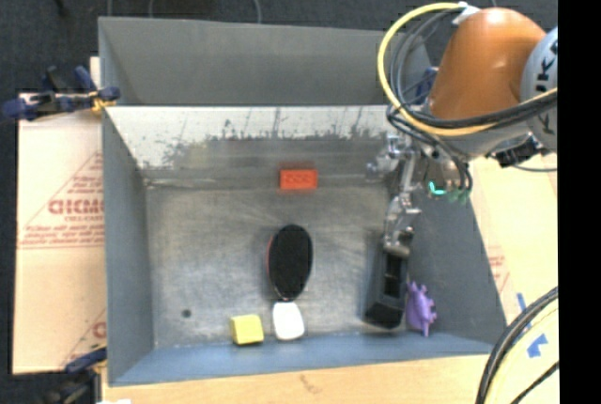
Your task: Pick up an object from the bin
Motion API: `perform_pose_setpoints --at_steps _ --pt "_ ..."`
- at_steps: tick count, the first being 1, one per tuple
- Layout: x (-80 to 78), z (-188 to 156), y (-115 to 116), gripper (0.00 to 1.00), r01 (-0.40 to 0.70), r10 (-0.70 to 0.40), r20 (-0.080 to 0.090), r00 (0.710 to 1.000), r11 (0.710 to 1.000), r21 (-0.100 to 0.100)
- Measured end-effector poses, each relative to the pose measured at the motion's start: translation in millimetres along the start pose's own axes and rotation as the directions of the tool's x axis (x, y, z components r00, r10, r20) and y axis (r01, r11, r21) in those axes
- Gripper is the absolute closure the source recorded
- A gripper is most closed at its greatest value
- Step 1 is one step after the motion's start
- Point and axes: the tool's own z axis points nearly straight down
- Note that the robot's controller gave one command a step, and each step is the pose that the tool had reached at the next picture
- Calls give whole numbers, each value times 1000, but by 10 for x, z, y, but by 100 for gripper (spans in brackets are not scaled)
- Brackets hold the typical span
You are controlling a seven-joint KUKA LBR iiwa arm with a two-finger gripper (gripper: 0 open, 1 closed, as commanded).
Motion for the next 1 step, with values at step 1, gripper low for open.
perform_pose_setpoints --at_steps 1 --pt "-14 -46 1 0 1 -1 8 1000 1000 1"
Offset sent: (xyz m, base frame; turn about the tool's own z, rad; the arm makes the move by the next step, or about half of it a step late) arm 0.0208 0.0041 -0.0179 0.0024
